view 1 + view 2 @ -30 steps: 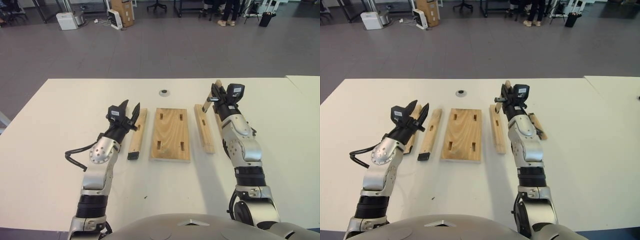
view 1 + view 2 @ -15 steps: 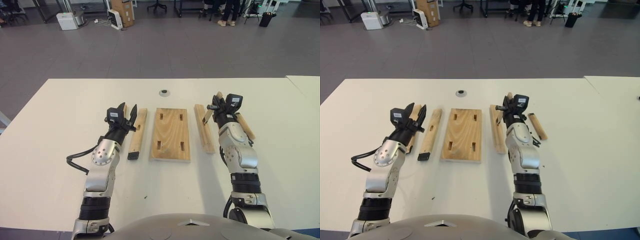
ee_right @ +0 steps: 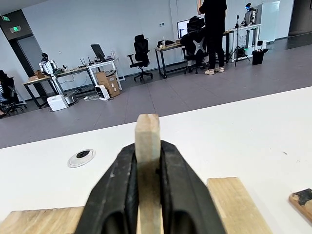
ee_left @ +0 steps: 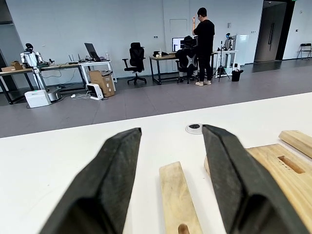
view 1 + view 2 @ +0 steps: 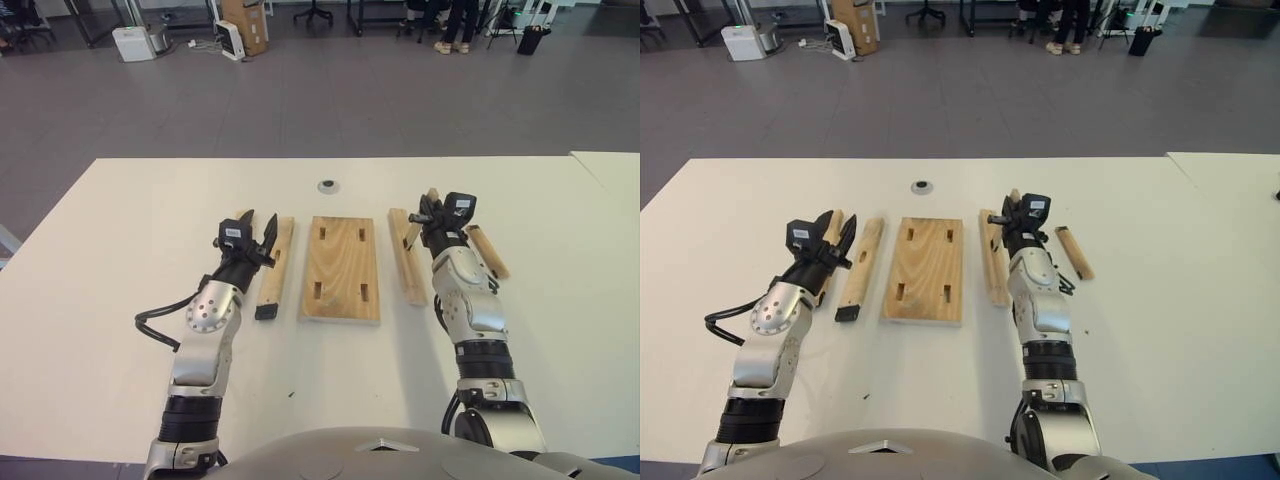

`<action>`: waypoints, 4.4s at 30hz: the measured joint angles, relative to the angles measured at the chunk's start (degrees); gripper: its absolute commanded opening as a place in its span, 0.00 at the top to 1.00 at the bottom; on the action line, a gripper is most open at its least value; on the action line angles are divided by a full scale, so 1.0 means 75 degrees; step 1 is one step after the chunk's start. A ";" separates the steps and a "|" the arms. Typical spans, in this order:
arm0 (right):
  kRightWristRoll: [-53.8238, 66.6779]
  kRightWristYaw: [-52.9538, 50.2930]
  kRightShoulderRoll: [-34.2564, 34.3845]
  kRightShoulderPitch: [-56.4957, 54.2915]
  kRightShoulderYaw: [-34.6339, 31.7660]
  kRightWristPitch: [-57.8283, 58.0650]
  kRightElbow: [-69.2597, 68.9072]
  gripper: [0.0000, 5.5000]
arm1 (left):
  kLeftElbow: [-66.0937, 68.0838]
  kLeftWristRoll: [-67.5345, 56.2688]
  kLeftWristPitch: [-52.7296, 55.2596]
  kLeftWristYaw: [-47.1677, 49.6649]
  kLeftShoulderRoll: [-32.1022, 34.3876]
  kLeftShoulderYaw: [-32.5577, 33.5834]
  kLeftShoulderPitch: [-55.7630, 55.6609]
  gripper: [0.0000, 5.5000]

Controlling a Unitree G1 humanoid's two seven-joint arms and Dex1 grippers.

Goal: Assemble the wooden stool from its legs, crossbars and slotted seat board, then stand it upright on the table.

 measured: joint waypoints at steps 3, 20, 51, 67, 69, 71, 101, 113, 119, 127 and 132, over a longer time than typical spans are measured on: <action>-0.0151 0.0204 -0.0007 -0.0048 0.0055 -0.0412 0.0353 0.93 | 0.0009 0.0003 -0.0004 0.0001 -0.0006 -0.0078 0.0004 0.59; 0.0017 0.2877 -0.0998 0.0894 0.0325 -0.2714 0.1274 0.93 | -0.0368 0.0001 -0.0031 -0.0062 0.0211 -0.0211 0.0492 0.59; -0.0231 0.2037 -0.1377 0.1189 0.0895 0.1182 -0.0601 0.50 | -0.0327 0.0277 -0.0203 0.0079 -0.0066 -0.0450 0.0572 0.59; -0.0230 0.2383 -0.2187 0.1768 0.0983 0.4668 -0.2251 0.42 | -0.0464 0.0301 -0.0212 0.0354 -0.0293 -0.0492 0.1015 0.59; -0.0279 0.2354 -0.2213 0.1714 0.1078 0.4807 -0.2259 0.49 | -0.0539 0.0301 -0.0211 0.0353 -0.0295 -0.0495 0.1013 0.59; -0.0313 0.2381 -0.2310 0.1711 0.1199 0.4844 -0.2289 0.57 | -0.0553 0.0296 -0.0208 0.0349 -0.0298 -0.0495 0.1011 0.59; 0.7017 0.4676 -0.1589 -0.1635 -0.1395 0.6581 -0.2639 0.62 | -0.1013 -1.0249 0.5174 -0.0431 0.1542 0.2397 -0.2682 0.03; 0.8196 0.4317 -0.1593 -0.1169 -0.0789 0.7057 -0.3142 0.62 | -0.1268 -1.2437 0.4711 -0.0019 0.1439 0.2534 -0.2951 0.16; 0.8543 0.3979 -0.1593 -0.1054 -0.0772 0.7048 -0.3141 0.62 | -0.1181 -1.2076 0.4513 -0.0293 0.1502 0.2555 -0.2780 0.36; 0.8686 0.3923 -0.1770 -0.0941 -0.0587 0.7032 -0.3155 0.62 | -0.1120 -1.1776 0.4443 -0.0345 0.1496 0.2492 -0.2635 0.61; 0.8665 0.3784 -0.1776 -0.0939 -0.0437 0.6886 -0.3079 0.56 | -0.1179 -1.1461 0.4294 -0.0428 0.1492 0.2480 -0.2553 0.61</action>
